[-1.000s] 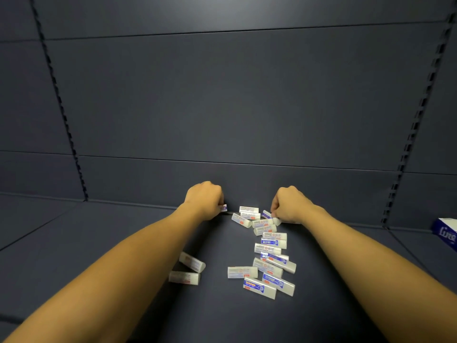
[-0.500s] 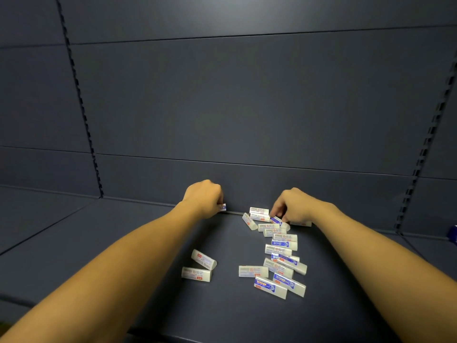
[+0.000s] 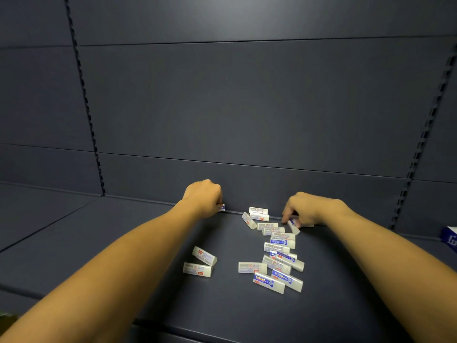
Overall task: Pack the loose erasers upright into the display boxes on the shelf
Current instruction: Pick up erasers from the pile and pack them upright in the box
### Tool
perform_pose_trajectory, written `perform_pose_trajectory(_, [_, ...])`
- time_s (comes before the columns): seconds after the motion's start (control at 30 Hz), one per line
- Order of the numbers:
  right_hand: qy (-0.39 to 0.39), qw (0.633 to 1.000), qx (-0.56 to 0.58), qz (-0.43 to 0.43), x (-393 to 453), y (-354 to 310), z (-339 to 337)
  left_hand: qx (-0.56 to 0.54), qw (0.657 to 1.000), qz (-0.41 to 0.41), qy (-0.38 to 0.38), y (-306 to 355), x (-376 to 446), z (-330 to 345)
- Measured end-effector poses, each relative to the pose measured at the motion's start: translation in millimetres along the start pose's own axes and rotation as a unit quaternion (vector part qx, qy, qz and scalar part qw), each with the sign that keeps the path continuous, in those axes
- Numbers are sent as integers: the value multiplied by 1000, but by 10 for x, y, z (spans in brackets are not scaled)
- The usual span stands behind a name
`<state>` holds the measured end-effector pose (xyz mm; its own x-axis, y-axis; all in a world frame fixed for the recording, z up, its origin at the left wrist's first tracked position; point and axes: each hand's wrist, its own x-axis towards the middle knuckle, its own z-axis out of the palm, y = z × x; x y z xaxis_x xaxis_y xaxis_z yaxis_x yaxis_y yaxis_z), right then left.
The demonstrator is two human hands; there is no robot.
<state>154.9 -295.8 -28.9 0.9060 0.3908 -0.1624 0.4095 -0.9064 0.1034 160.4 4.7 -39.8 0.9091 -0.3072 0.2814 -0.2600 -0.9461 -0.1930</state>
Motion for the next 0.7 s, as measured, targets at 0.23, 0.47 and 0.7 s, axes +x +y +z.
perform_pose_trajectory(0.23, [27,998,51,36,-128,23,9,-6,1000,-11,1,-35,-46,-78])
perform_pose_trajectory(0.47, [157,969,176,67,-239,33,-85,-124,991,-39,1,16,-52,-196])
perform_pose_trajectory(0.7, [204,950,215,100,-528,-64,-268,-283,959,-2,-16,248,100,-502])
